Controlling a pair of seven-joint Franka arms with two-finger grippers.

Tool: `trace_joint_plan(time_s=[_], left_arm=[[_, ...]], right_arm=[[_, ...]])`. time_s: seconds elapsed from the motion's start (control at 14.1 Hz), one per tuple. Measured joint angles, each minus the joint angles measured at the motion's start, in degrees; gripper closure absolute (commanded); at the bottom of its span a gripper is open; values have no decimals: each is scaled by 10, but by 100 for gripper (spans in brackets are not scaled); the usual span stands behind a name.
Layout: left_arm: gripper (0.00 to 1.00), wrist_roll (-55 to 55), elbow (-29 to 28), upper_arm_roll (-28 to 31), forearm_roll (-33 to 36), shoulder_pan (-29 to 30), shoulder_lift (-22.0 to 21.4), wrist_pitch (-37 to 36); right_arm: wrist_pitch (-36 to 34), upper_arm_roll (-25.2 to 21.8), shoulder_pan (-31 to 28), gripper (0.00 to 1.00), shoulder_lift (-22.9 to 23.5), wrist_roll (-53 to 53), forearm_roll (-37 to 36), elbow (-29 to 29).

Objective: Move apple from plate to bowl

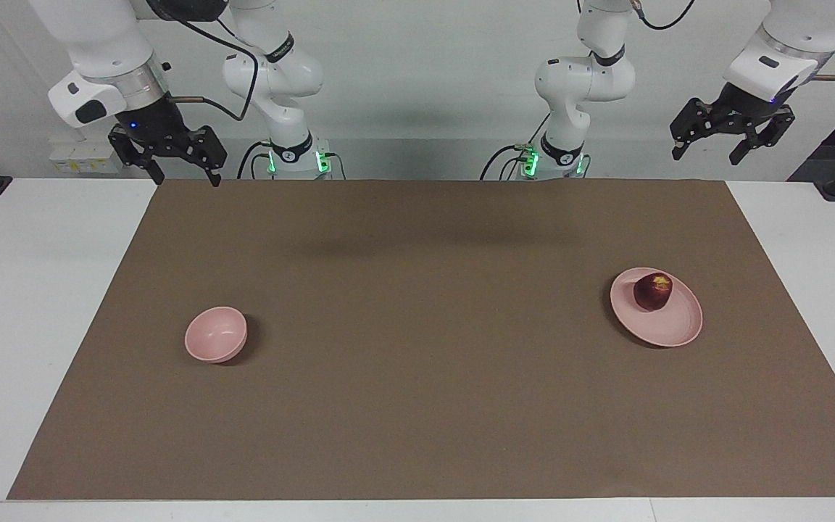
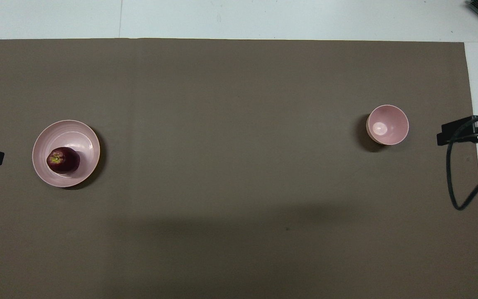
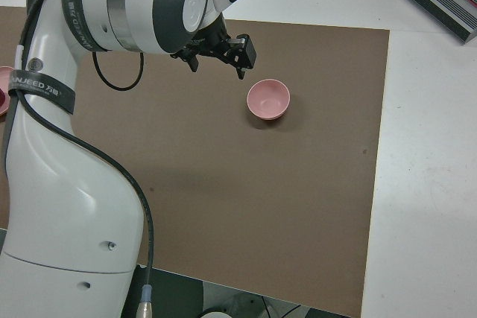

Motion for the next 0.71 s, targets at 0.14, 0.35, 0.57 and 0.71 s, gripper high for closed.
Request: trace_joint_plan(time_s=[0.14, 0.35, 0.57, 0.71], left_arm=[[0, 0, -2, 0, 0, 0, 0, 6], [0, 0, -8, 1, 0, 0, -2, 20], [0, 0, -24, 4, 0, 0, -8, 32], [0, 0, -36, 6, 0, 0, -12, 44]], right_arm=[[0, 0, 0, 0, 0, 0, 0, 0], [0, 0, 0, 0, 0, 0, 0, 0], [0, 0, 0, 0, 0, 0, 0, 0], [0, 0, 0, 0, 0, 0, 0, 0]])
